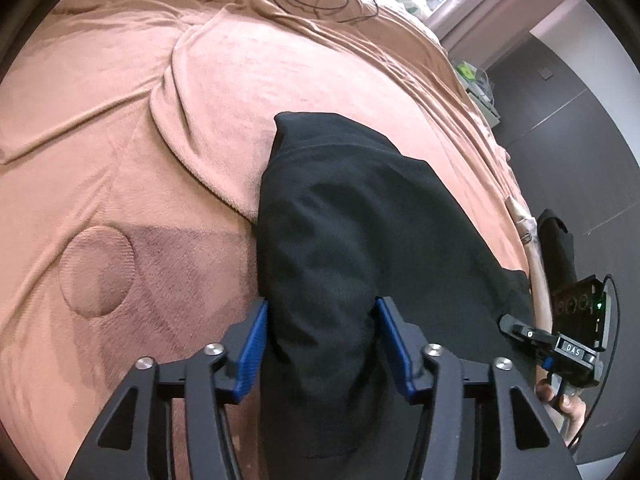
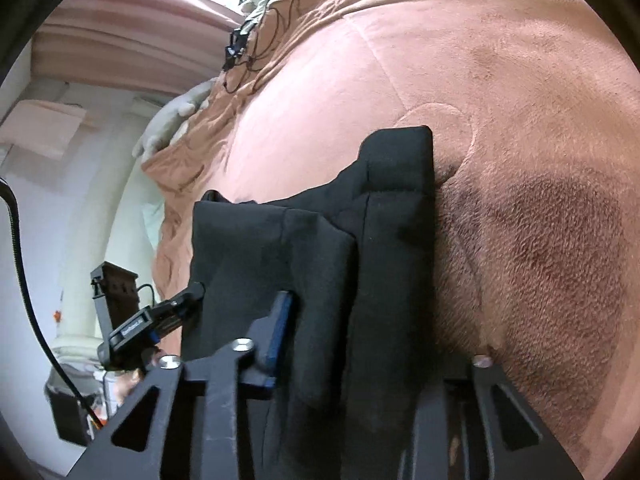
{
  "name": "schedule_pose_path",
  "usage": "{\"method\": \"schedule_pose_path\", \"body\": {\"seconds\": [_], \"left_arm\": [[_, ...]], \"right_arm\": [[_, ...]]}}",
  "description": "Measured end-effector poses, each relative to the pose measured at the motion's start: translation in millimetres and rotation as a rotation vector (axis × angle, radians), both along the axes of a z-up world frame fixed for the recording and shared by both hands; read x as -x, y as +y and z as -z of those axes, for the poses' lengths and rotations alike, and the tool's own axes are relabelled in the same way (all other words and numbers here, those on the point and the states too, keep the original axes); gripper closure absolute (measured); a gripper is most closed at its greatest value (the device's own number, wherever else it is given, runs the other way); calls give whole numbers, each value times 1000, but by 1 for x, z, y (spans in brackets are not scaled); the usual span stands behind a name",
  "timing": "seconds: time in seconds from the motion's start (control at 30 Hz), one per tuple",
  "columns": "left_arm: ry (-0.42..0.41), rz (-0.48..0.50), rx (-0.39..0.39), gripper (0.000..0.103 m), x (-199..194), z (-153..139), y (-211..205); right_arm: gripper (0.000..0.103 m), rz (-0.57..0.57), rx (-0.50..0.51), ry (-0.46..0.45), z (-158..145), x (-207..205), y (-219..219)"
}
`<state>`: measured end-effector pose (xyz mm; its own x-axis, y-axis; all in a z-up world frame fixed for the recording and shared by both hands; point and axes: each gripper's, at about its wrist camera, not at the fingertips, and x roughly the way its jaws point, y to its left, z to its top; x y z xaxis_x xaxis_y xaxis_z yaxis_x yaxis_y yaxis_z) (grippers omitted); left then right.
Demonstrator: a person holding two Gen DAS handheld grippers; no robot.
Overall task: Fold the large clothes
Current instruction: 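Grasp the folded black jacket end with the left gripper while the right gripper grasps beside it, then lift the folded jacket with both grippers and carry it toward the clothes stack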
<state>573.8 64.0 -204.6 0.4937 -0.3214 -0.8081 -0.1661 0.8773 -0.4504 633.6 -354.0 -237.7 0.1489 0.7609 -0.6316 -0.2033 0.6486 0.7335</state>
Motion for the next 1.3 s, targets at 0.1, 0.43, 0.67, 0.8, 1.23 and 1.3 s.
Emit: {"method": "schedule_pose_path", "body": {"seconds": [0.1,0.43,0.67,0.8,1.23,1.3], "left_arm": [[-16,-6,-11,60,6,-9,-1],[-112,-9,-11,79,37,-59,-11],[-267,1,-17,81,88,-110,-26],[-335,-1,-19,84,120,-139,-39],[-514,23,3,86,194,-231,-110],[-537,38,17,86,196,-247,-125]], "right_arm": [[81,0,7,-27,-11,4,4],[89,5,1,-134,-63,35,5],[91,57,0,-253,-119,81,-11],[91,67,2,-344,-154,115,-19],[91,147,9,-581,-278,195,-81],[91,160,25,-615,-303,199,-97]]}}
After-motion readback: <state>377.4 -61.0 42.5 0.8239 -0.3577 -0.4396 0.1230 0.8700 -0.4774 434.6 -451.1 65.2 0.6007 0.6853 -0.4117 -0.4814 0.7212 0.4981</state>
